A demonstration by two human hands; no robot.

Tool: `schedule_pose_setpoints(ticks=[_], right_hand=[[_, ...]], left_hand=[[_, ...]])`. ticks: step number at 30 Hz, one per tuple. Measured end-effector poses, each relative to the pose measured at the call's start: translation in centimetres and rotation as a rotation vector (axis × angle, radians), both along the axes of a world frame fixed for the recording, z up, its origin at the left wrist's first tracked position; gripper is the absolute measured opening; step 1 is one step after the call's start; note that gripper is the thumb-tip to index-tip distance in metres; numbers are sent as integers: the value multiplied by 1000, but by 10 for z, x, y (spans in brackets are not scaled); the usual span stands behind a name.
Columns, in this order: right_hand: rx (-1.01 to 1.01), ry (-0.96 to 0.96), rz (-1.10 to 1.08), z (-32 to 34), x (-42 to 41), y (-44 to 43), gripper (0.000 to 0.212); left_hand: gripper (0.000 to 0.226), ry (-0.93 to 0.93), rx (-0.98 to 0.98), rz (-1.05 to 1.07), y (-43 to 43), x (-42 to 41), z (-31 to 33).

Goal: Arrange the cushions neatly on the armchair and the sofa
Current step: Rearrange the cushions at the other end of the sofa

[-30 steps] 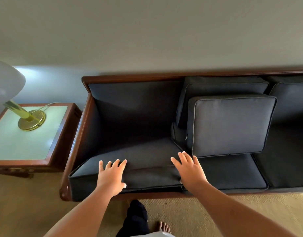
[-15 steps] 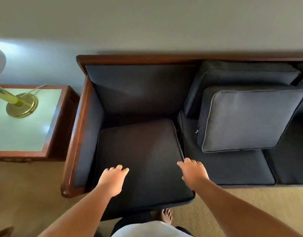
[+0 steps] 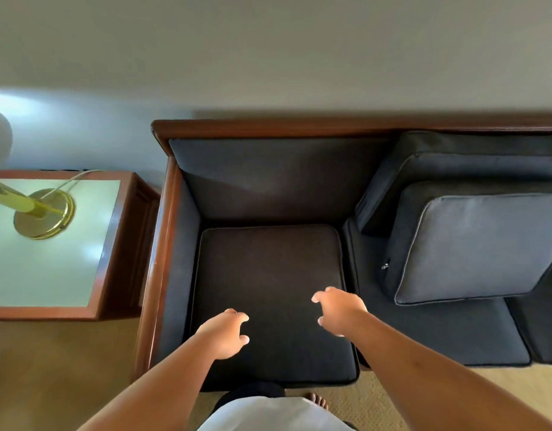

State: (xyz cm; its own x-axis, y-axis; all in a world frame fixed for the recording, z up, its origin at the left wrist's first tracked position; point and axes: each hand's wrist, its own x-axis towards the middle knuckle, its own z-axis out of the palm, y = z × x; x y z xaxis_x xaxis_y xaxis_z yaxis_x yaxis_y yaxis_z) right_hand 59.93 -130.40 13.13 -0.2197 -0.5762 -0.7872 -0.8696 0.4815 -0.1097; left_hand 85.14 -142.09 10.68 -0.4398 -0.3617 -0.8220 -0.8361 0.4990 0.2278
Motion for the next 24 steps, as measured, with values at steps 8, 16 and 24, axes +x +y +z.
schedule_pose_setpoints(ticks=[8, 16, 24], right_hand=[[-40, 0, -98, 22, -15, -20, 52], [-150, 51, -263, 39, -68, -4, 48], [-320, 123, -451, 61, -193, 57, 44]], left_hand=[[55, 52, -25, 28, -44, -30, 15], [54, 129, -37, 2, -35, -105, 36], [52, 188, -86, 36, 13, -214, 47]])
